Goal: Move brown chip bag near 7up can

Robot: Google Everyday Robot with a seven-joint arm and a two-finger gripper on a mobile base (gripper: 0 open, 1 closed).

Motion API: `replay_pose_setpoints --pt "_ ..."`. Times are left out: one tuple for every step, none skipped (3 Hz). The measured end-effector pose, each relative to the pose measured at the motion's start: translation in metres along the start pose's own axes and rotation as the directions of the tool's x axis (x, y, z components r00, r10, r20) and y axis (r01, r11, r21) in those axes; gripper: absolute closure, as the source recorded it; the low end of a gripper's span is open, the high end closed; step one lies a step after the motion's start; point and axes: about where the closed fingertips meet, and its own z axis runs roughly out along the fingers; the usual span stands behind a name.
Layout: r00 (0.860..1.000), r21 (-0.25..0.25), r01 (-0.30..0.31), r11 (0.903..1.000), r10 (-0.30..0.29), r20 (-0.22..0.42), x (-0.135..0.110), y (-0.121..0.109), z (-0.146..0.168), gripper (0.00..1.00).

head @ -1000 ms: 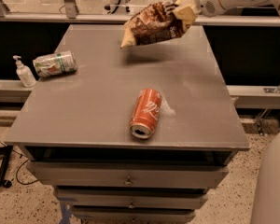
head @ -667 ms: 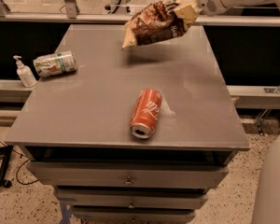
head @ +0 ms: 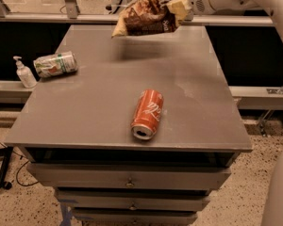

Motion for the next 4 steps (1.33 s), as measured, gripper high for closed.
replay_pose_setpoints --pt "0.998 0.043 -0.045 0.9981 0.043 0.055 -0.02 -0.002 0.021 1.0" --pt "0.995 0.051 -0.048 0.9975 0.044 0.087 -0.039 0.007 0.044 1.0" --pt "0.993 0.025 -0.062 0.9978 0.059 0.106 -0.054 0.029 0.077 1.0" --pt "0.988 -0.027 -0.098 0.9948 0.1 0.12 -0.065 0.06 0.112 1.0"
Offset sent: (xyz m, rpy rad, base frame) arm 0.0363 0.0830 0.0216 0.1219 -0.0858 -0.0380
